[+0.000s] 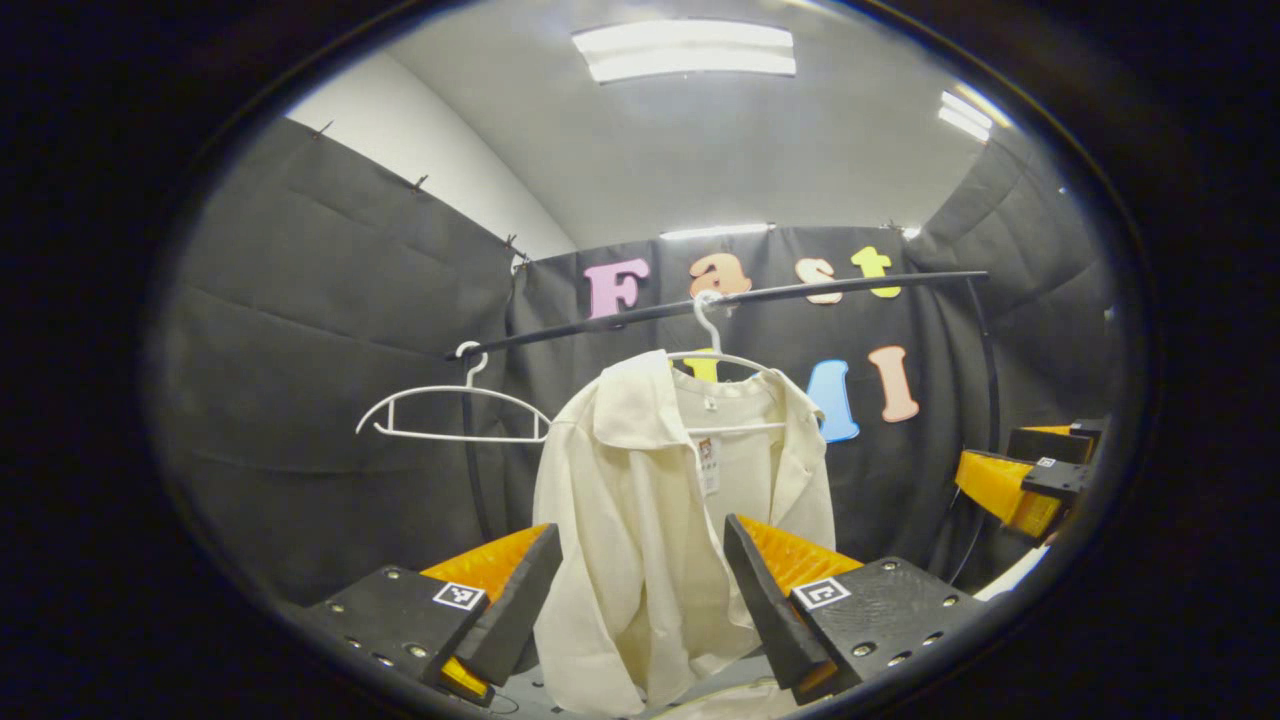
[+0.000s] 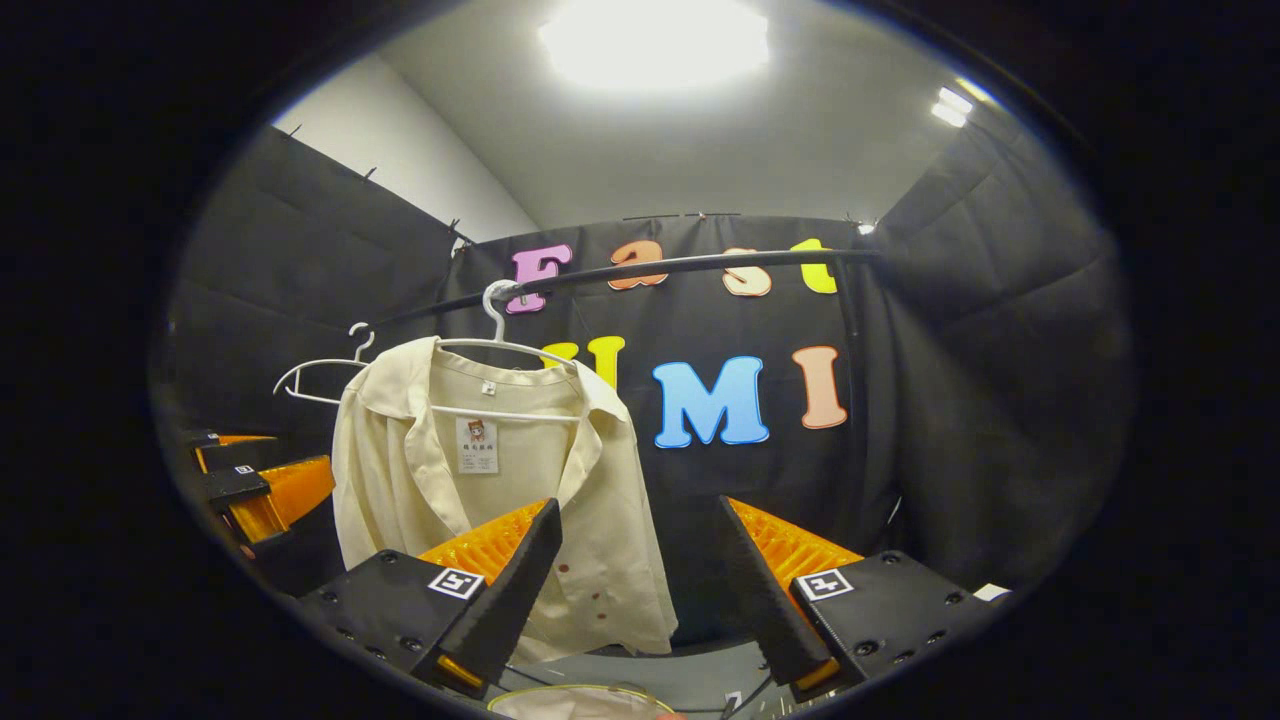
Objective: Grasp the clothes on the hanger with both hands and then place them into the laundry hamper below.
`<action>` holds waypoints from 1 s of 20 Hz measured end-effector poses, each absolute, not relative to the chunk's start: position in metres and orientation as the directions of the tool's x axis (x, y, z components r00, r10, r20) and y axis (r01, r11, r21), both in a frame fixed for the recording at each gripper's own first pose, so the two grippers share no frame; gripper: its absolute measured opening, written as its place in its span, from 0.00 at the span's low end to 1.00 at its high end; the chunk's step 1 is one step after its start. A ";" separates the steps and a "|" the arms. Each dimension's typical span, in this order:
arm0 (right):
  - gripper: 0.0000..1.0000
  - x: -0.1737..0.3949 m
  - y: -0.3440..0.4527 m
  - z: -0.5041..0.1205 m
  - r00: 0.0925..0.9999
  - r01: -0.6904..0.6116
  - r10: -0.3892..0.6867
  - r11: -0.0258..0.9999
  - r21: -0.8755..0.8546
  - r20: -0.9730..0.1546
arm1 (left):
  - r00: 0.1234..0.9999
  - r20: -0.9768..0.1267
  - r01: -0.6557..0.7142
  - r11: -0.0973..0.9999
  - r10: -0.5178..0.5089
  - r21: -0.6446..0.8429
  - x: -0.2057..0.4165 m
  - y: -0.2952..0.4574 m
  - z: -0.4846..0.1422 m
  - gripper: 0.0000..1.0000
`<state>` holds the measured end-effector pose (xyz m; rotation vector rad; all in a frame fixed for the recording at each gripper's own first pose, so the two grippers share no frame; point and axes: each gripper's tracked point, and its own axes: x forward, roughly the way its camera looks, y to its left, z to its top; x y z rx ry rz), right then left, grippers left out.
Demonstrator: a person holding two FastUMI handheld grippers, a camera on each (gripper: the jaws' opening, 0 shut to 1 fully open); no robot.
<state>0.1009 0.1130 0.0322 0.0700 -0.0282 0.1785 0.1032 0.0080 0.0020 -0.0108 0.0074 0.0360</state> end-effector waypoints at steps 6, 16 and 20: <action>0.98 0.157 0.135 0.035 0.961 -0.276 0.274 0.957 0.090 0.031 | 0.994 -0.004 -0.107 0.994 0.107 0.001 0.151 -0.003 0.006 0.94; 0.97 0.248 0.176 0.041 0.927 -0.373 0.367 0.922 0.106 0.073 | 0.979 0.008 -0.206 0.978 0.206 0.035 0.226 -0.016 0.004 0.95; 0.97 0.278 0.188 0.033 0.923 -0.384 0.379 0.918 0.098 0.065 | 0.971 -0.016 -0.238 0.971 0.238 0.039 0.253 -0.017 -0.005 0.95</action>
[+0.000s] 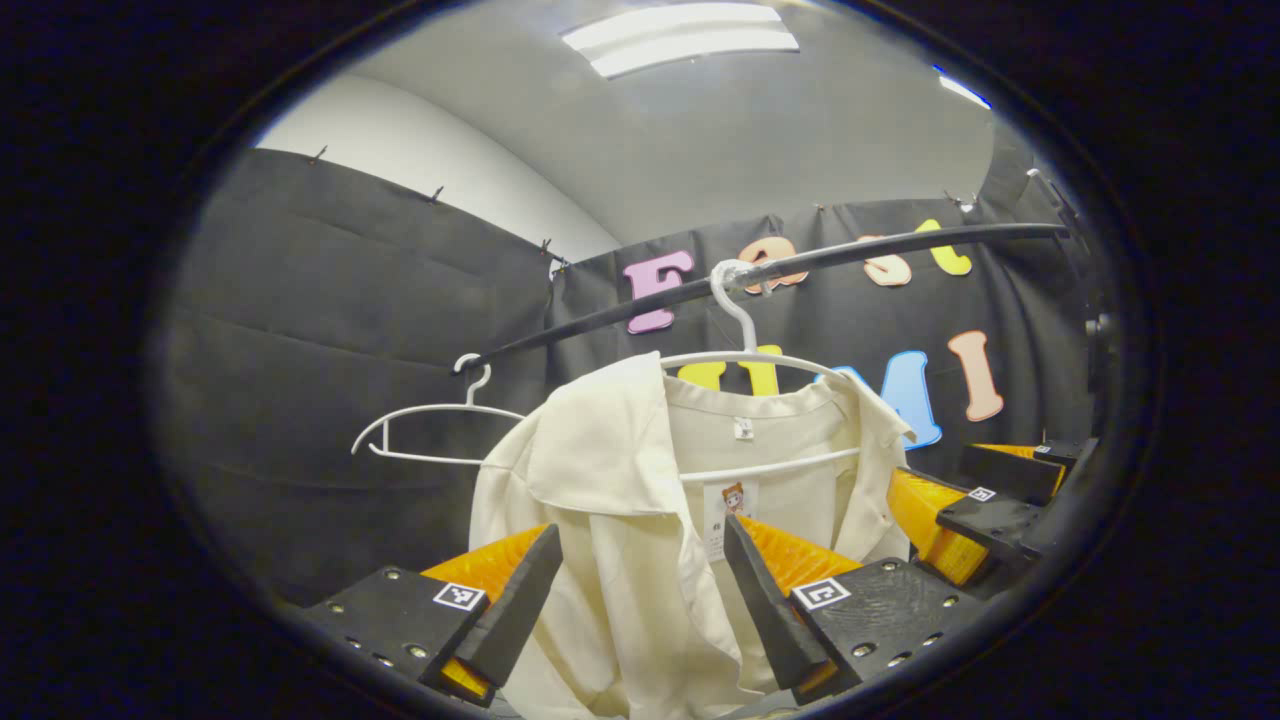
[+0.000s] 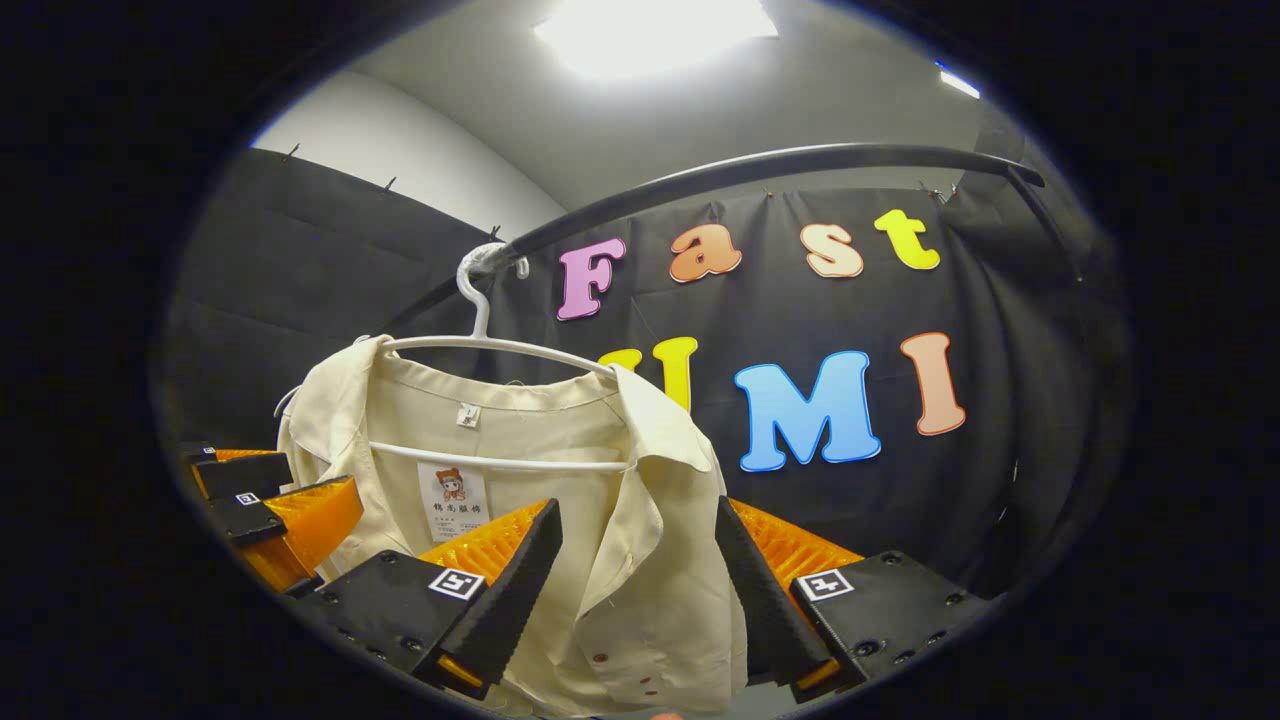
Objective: Grasp the clothes on the hanger with both hands and then place them into the laundry hamper below.
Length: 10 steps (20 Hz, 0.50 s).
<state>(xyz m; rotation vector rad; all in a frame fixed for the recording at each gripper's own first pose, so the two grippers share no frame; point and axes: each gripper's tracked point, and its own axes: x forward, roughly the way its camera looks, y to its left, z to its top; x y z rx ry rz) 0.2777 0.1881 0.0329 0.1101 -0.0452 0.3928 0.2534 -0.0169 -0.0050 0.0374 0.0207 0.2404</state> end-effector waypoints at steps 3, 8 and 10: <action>0.98 0.296 0.196 0.024 0.918 -0.396 0.392 0.912 0.110 0.052 | 0.966 -0.020 -0.256 0.965 0.258 0.058 0.269 -0.018 -0.009 0.94; 0.97 0.327 0.206 0.010 0.920 -0.389 0.390 0.910 0.143 0.023 | 0.953 -0.047 -0.297 0.953 0.300 0.065 0.296 -0.018 -0.026 0.95; 0.98 0.339 0.208 0.005 0.924 -0.379 0.383 0.911 0.161 0.012 | 0.944 -0.054 -0.322 0.944 0.326 0.072 0.303 -0.017 -0.032 0.94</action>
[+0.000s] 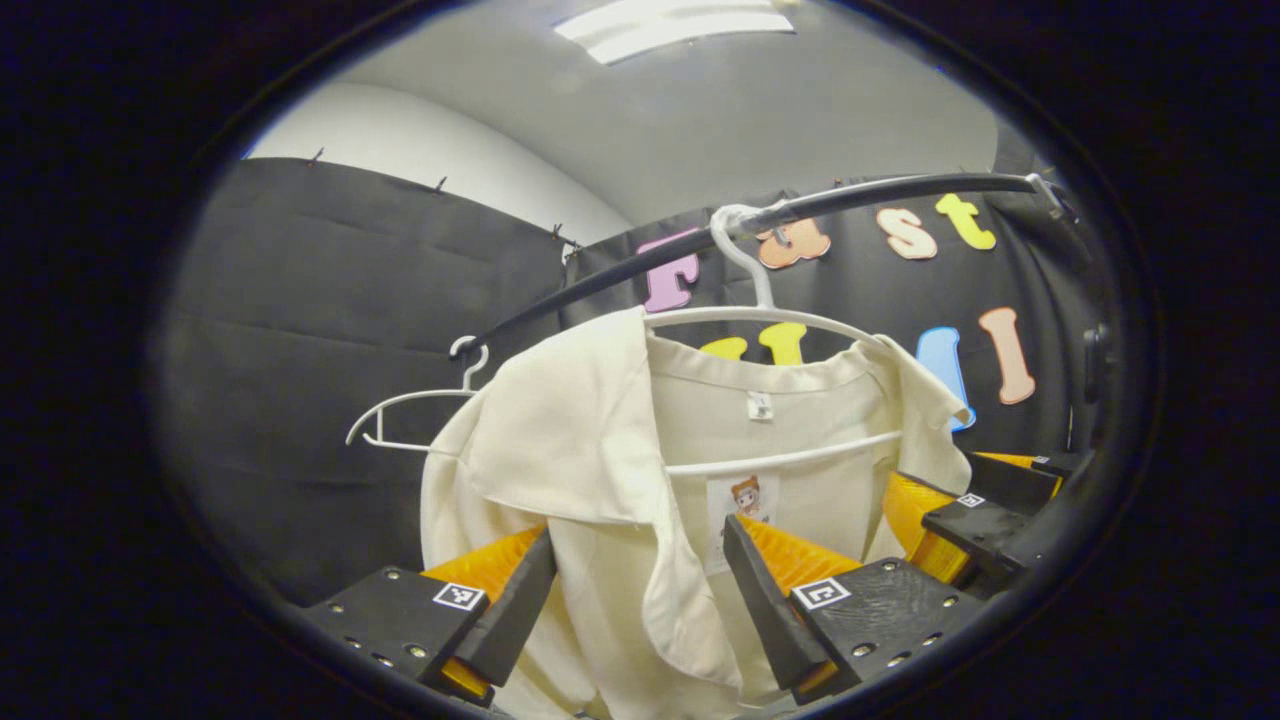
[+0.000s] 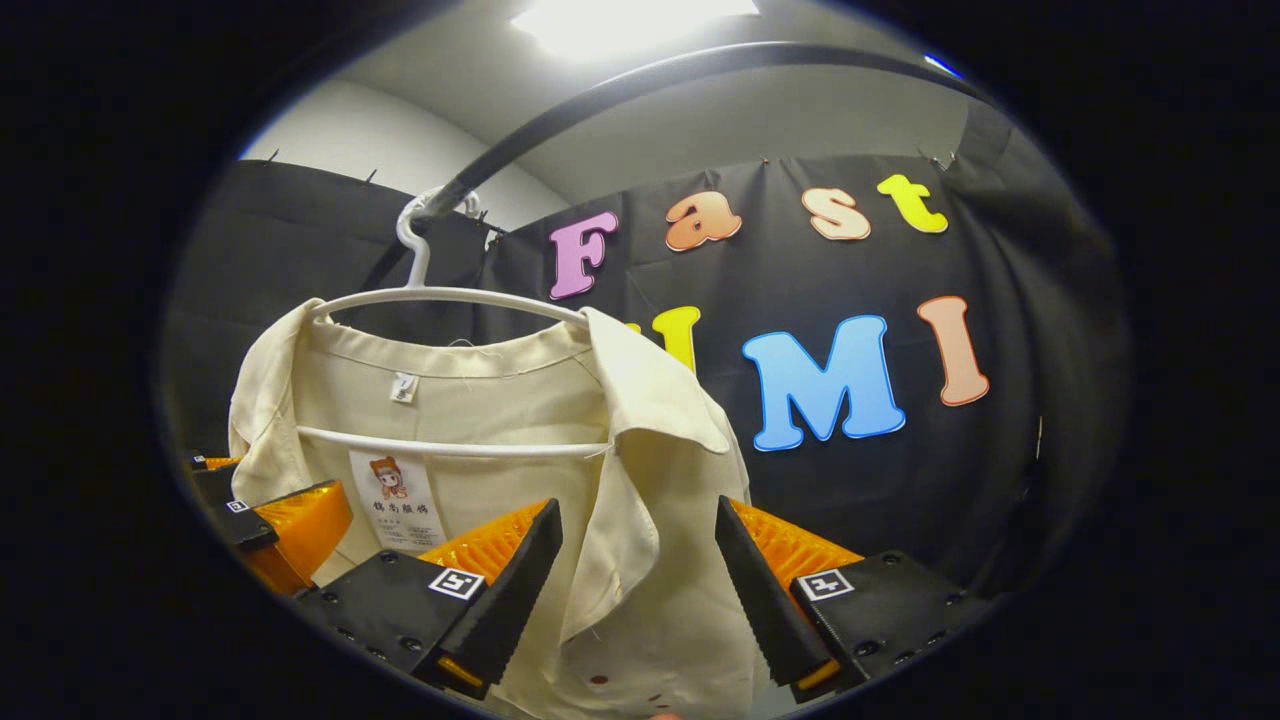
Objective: Grasp the clothes on the hanger with both hands and then place them into the laundry hamper below.
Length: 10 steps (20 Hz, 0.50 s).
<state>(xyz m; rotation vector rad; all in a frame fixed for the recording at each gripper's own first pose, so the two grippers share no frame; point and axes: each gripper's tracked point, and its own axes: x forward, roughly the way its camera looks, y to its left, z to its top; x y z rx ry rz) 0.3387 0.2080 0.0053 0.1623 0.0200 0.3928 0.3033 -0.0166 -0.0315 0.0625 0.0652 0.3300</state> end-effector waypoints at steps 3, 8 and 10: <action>0.96 0.355 0.210 -0.003 0.933 -0.353 0.359 0.919 0.177 -0.005 | 0.928 -0.060 -0.362 0.928 0.368 0.090 0.311 -0.012 -0.038 0.95; 0.96 0.374 0.218 -0.008 0.945 -0.318 0.326 0.932 0.177 -0.016 | 0.907 -0.068 -0.406 0.905 0.416 0.123 0.318 -0.005 -0.042 0.95; 0.95 0.379 0.223 -0.010 0.946 -0.311 0.321 0.935 0.172 -0.034 | 0.898 -0.065 -0.425 0.896 0.435 0.129 0.316 0.001 -0.041 0.90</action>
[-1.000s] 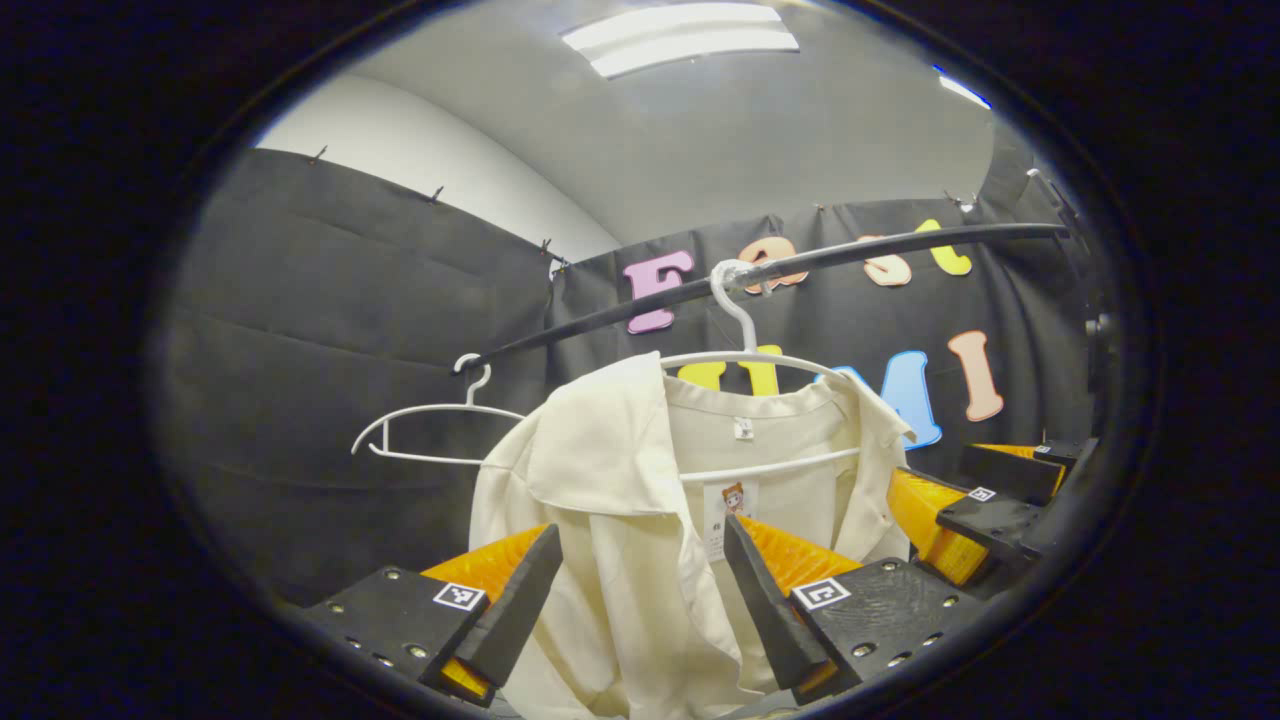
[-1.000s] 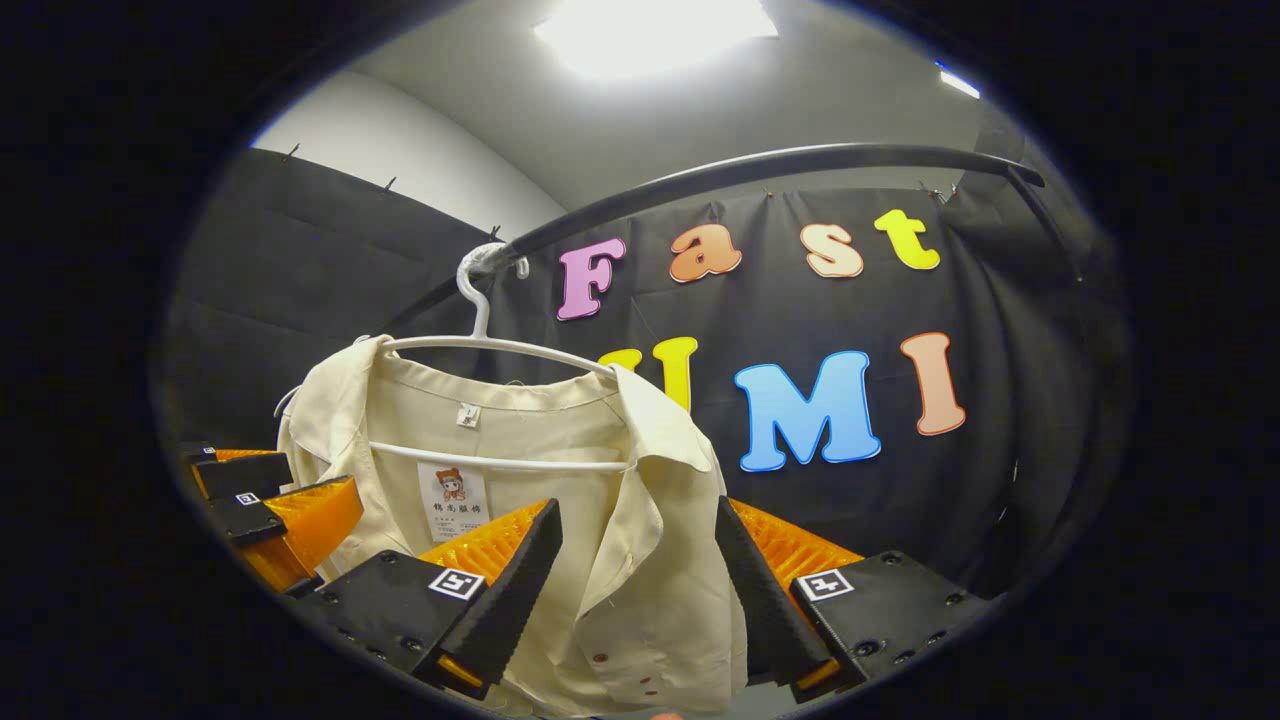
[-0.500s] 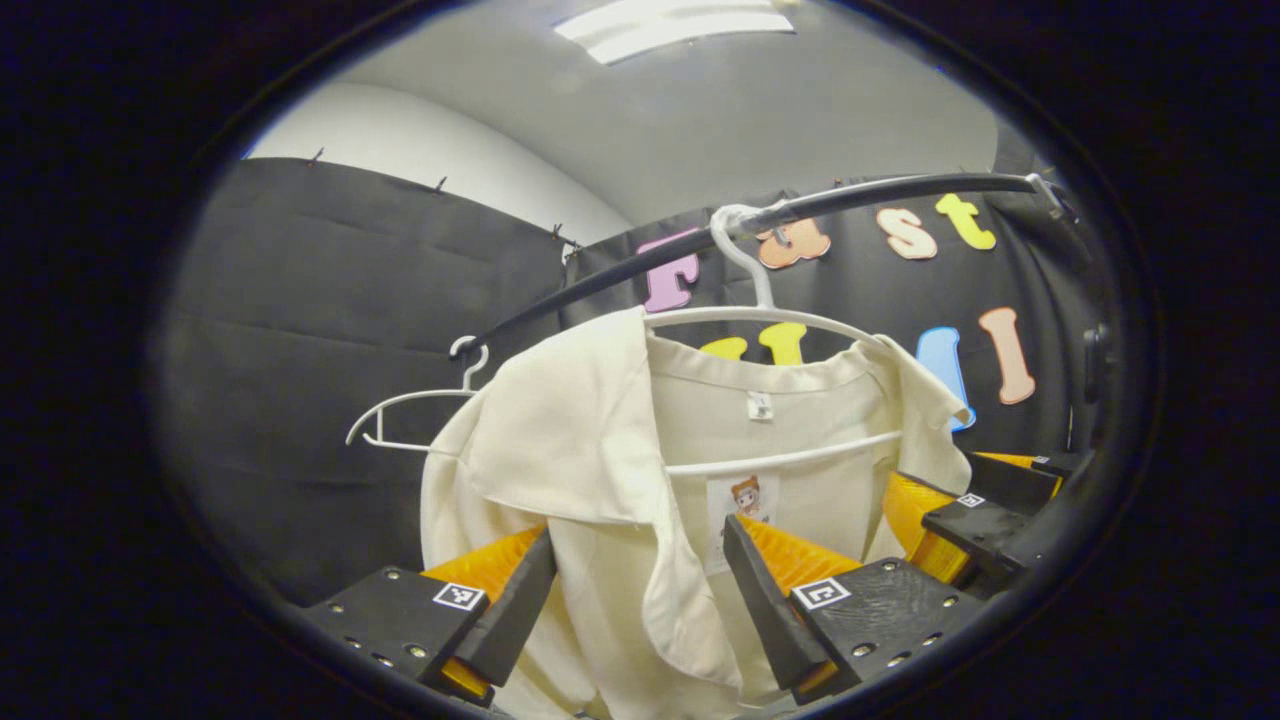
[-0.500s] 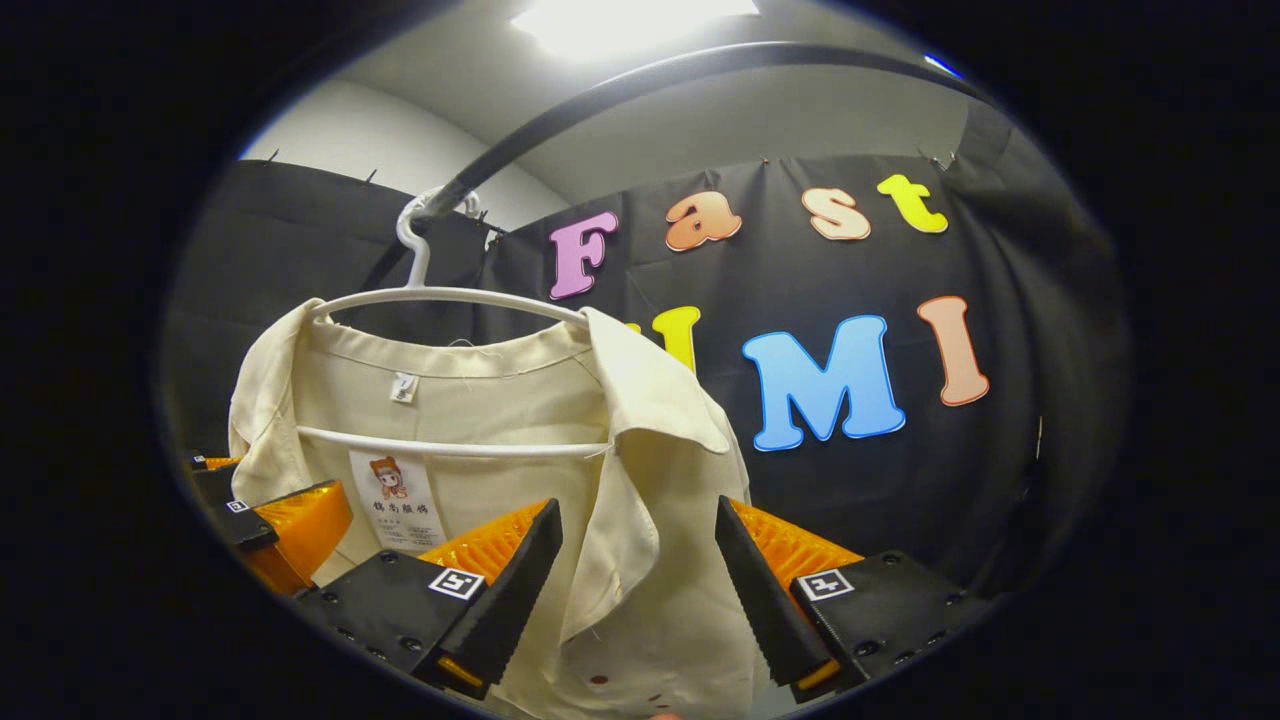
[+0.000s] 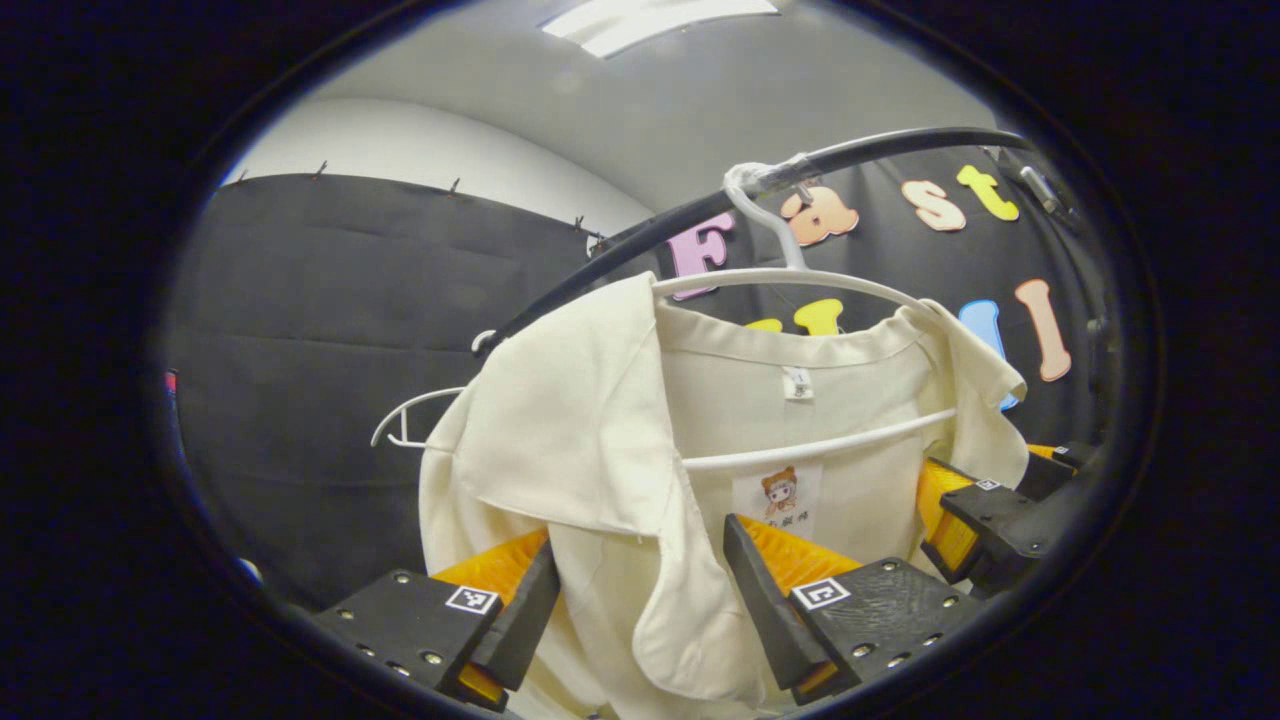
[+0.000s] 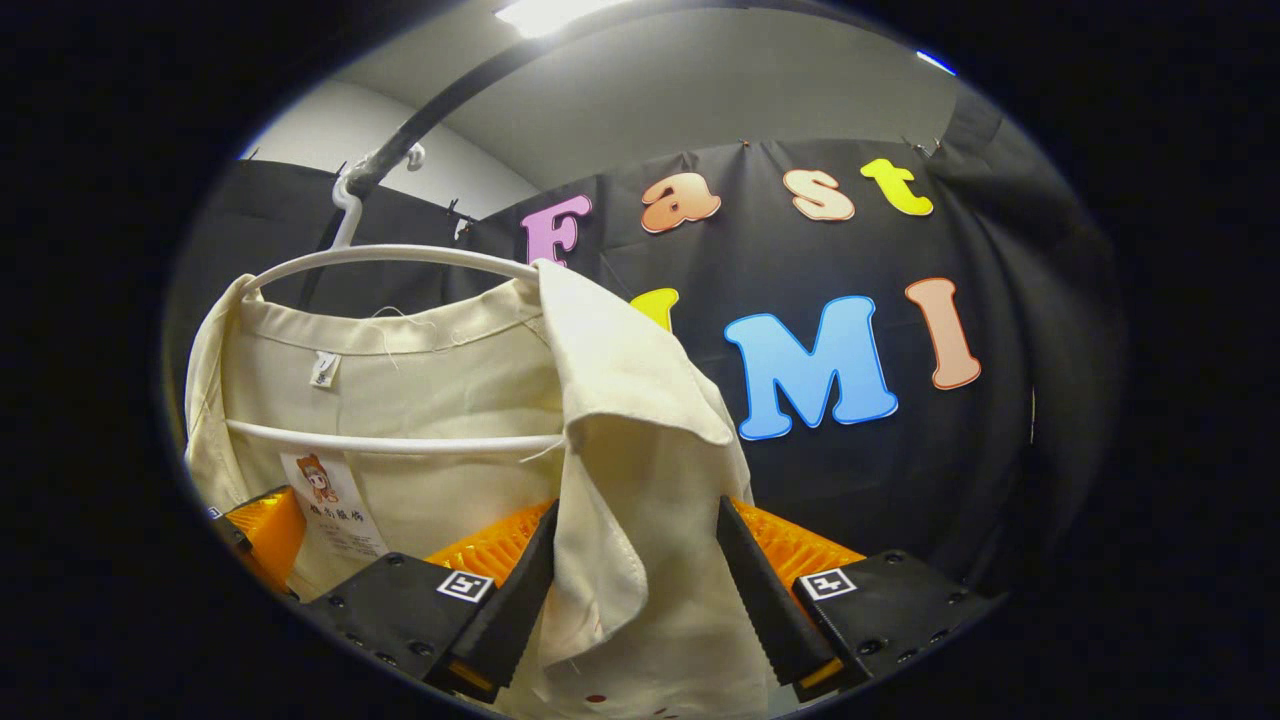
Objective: Grasp the clothes on the hanger with both hands and then place them into the laundry hamper below.
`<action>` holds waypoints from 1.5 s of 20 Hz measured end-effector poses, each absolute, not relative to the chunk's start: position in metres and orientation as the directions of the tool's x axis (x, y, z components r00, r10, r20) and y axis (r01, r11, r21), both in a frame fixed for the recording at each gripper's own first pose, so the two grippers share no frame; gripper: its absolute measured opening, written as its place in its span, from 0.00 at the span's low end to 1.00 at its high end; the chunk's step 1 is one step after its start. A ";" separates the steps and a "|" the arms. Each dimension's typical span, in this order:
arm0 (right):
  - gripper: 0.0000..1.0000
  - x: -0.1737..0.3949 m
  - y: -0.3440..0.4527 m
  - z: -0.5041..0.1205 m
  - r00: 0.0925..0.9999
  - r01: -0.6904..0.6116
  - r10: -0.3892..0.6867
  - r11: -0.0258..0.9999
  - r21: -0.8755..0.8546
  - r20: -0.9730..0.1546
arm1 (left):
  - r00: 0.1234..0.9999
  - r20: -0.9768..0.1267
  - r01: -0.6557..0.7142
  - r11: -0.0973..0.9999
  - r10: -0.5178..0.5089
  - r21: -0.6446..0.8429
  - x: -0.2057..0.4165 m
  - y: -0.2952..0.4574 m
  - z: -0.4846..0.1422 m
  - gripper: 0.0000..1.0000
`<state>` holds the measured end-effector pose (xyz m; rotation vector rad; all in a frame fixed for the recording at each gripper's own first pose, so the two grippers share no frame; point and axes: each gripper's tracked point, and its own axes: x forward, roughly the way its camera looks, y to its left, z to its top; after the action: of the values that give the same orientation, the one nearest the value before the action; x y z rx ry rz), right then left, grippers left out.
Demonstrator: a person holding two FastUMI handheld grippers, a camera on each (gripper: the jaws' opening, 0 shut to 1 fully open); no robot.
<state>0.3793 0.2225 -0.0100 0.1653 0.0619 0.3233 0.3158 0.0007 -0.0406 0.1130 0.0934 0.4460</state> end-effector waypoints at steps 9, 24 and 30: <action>0.05 0.390 0.208 0.005 0.956 -0.291 0.294 0.943 0.161 0.006 | 0.921 -0.109 -0.361 0.925 0.373 0.114 0.320 0.011 -0.049 0.25; 0.05 0.409 0.146 0.044 0.979 -0.152 0.133 0.982 0.113 0.157 | 0.898 0.050 -0.437 0.874 0.437 0.211 0.254 0.055 0.038 0.03; 0.05 0.425 0.146 0.048 0.976 -0.170 0.146 0.973 0.155 0.159 | 0.886 0.114 -0.463 0.857 0.449 0.225 0.255 0.081 0.073 0.04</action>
<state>0.4252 0.1456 0.0484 0.1687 -0.1475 0.1599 0.2549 0.0808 0.0727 0.2506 -0.0580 0.4790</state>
